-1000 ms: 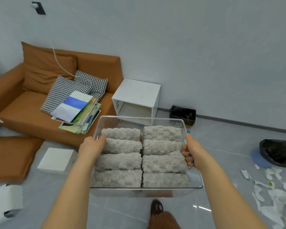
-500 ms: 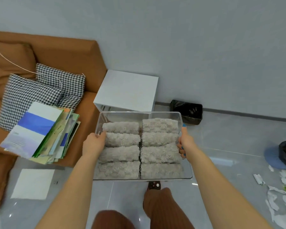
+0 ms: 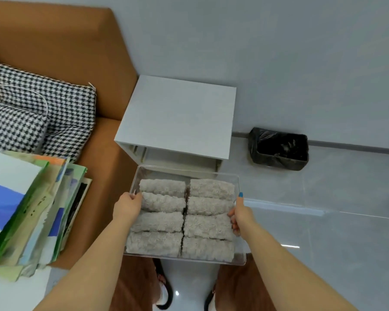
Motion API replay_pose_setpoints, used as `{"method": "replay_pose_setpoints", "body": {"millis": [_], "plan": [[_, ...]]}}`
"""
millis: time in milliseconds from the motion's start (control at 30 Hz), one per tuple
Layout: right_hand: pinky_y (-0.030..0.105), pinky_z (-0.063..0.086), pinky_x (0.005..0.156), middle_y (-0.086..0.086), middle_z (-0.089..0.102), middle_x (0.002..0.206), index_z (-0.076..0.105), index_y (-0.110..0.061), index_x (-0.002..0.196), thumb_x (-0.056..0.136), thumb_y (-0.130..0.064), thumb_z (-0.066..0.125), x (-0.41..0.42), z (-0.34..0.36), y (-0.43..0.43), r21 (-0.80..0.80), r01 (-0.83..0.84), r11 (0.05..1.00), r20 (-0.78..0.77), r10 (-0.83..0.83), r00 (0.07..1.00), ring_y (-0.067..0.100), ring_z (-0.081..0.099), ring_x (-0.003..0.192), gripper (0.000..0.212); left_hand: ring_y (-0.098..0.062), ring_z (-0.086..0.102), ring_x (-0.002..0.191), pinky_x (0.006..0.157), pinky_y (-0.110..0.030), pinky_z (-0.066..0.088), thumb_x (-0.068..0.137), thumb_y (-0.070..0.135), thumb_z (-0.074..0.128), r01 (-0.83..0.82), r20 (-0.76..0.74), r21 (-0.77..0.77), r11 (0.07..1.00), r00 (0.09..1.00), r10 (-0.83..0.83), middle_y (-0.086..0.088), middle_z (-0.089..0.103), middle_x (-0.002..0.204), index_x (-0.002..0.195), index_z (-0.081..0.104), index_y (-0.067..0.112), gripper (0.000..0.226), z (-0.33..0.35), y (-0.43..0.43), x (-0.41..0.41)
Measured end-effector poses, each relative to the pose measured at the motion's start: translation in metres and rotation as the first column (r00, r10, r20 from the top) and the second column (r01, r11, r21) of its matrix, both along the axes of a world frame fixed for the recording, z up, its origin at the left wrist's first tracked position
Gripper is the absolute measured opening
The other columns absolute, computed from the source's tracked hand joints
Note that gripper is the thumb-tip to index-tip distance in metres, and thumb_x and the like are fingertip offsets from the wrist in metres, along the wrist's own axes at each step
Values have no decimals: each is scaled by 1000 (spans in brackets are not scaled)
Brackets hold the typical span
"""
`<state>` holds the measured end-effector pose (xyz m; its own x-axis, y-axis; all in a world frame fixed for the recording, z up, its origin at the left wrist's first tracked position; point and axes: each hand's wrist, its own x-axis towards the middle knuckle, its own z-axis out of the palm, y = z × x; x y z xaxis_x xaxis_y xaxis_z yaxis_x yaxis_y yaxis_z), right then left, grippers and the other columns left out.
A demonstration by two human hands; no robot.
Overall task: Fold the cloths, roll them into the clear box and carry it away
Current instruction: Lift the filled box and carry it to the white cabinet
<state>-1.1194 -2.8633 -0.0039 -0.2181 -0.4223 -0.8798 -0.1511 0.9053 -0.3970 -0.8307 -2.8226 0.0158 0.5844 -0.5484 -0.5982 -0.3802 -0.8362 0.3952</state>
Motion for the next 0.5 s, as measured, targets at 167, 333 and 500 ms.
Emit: {"method": "replay_pose_setpoints", "body": {"millis": [167,333,500], "plan": [[24,29,50,2,38,64,39,-16,78,98,-52,28,46,-114,-22,-100,-89,991,1,89,996,14,33,53,43,-26,49,90,76,-32,36,98,31,46,63,3,-14,998,998,-62,-9,53,99,99,48,11,20,-97,-37,47],[35,44,68,8,50,80,33,-11,96,101,-30,37,79,-187,-48,-283,-344,895,-157,310,937,21,49,70,20,-20,51,78,71,-32,38,97,25,48,77,37,-95,993,997,-74,-7,53,94,114,47,8,25,-166,-71,76],[30,40,71,10,49,95,36,-3,110,98,-18,46,91,-240,-84,-399,-413,818,-251,336,908,23,49,83,22,-27,54,98,77,-32,39,96,22,50,166,20,-206,964,986,-166,-17,56,121,135,37,6,44,-225,-109,89]]}}
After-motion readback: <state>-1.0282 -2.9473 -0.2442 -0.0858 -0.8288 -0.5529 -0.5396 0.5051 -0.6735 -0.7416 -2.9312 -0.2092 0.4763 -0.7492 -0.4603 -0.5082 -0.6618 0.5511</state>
